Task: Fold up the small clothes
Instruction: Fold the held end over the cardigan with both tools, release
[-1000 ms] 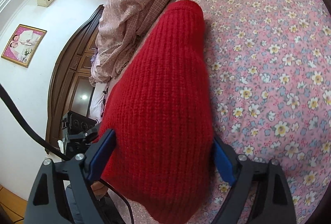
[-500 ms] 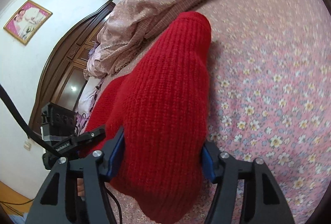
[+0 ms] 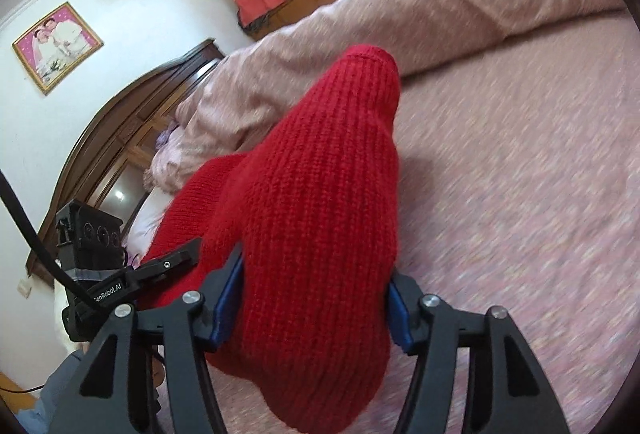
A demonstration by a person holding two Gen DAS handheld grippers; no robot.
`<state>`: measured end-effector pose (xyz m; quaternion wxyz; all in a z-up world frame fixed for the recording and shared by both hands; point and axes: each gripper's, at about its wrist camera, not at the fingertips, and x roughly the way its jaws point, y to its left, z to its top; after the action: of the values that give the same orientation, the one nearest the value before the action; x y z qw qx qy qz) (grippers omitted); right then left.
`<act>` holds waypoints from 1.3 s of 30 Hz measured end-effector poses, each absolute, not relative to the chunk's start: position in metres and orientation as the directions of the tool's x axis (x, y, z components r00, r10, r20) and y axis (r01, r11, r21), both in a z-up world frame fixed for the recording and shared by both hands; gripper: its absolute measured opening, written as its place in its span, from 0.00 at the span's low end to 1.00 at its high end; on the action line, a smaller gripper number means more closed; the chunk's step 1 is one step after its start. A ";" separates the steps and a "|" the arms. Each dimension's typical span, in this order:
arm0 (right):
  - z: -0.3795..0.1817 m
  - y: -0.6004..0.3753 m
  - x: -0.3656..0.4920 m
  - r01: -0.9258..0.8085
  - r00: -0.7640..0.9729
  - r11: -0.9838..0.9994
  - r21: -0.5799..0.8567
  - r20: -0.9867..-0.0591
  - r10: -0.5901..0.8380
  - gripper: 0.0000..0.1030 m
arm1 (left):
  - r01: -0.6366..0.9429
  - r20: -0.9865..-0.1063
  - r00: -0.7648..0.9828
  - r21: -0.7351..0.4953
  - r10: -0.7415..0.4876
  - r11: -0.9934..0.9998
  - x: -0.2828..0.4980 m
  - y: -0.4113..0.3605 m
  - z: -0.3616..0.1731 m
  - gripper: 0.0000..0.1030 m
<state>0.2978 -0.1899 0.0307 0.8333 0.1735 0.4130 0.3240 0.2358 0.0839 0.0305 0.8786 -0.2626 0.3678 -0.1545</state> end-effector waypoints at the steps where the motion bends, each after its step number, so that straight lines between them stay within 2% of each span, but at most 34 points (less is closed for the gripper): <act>1: 0.031 -0.197 0.303 -0.396 0.466 0.732 0.554 -0.565 0.680 0.61 | 0.096 -0.560 0.685 -0.565 -0.466 0.820 0.242 0.078 0.031 0.43; 4: 0.024 -0.211 0.319 -0.400 0.495 0.734 0.548 -0.545 0.677 0.61 | 0.128 -0.562 0.695 -0.517 -0.449 0.846 0.261 0.065 0.020 0.43; 8: -0.005 -0.213 0.347 -0.398 0.492 0.768 0.501 -0.591 0.640 0.61 | 0.076 -0.637 0.663 -0.465 -0.393 0.882 0.278 0.057 -0.018 0.43; 10: -0.022 -0.211 0.355 -0.394 0.479 0.783 0.482 -0.619 0.622 0.63 | 0.085 -0.617 0.684 -0.462 -0.389 0.883 0.272 0.056 -0.026 0.45; 11: -0.026 -0.213 0.356 -0.396 0.482 0.773 0.495 -0.605 0.634 0.64 | 0.091 -0.617 0.687 -0.450 -0.383 0.888 0.272 0.056 -0.026 0.45; 15: -0.027 -0.215 0.361 -0.388 0.477 0.776 0.497 -0.612 0.631 0.72 | 0.074 -0.657 0.671 -0.403 -0.345 0.912 0.279 0.052 -0.017 0.53; 17: -0.029 -0.218 0.359 -0.366 0.497 0.788 0.495 -0.611 0.616 0.82 | 0.057 -0.665 0.678 -0.379 -0.314 0.924 0.276 0.052 -0.012 0.62; 19: -0.027 -0.220 0.357 -0.334 0.536 0.822 0.462 -0.624 0.568 0.90 | 0.027 -0.660 0.694 -0.377 -0.288 0.926 0.273 0.054 -0.006 0.67; 22: -0.023 -0.222 0.348 -0.318 0.565 0.844 0.432 -0.629 0.535 0.91 | 0.002 -0.669 0.697 -0.357 -0.257 0.934 0.272 0.054 0.001 0.70; 25: -0.016 -0.218 0.341 -0.319 0.589 0.863 0.392 -0.631 0.505 0.91 | 0.000 -0.616 0.763 -0.302 -0.195 0.953 0.262 0.047 0.019 0.70; 29: -0.001 -0.213 0.334 -0.348 0.578 0.860 0.372 -0.637 0.510 0.91 | 0.022 -0.579 0.793 -0.280 -0.187 0.960 0.252 0.039 0.042 0.70; 33: 0.027 -0.213 0.314 -0.372 0.625 0.839 0.397 -0.561 0.543 0.91 | 0.040 -0.522 0.837 -0.241 -0.165 0.970 0.237 0.033 0.069 0.70; 39: 0.066 -0.215 0.271 -0.372 0.775 0.873 0.316 -0.412 0.479 0.93 | 0.073 -0.450 0.880 -0.186 -0.151 0.980 0.205 0.018 0.098 0.70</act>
<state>0.2706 -0.2153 0.0664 0.9357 0.1090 0.2469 0.2274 0.2051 0.0180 0.0977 0.9661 -0.0820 0.2379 -0.0578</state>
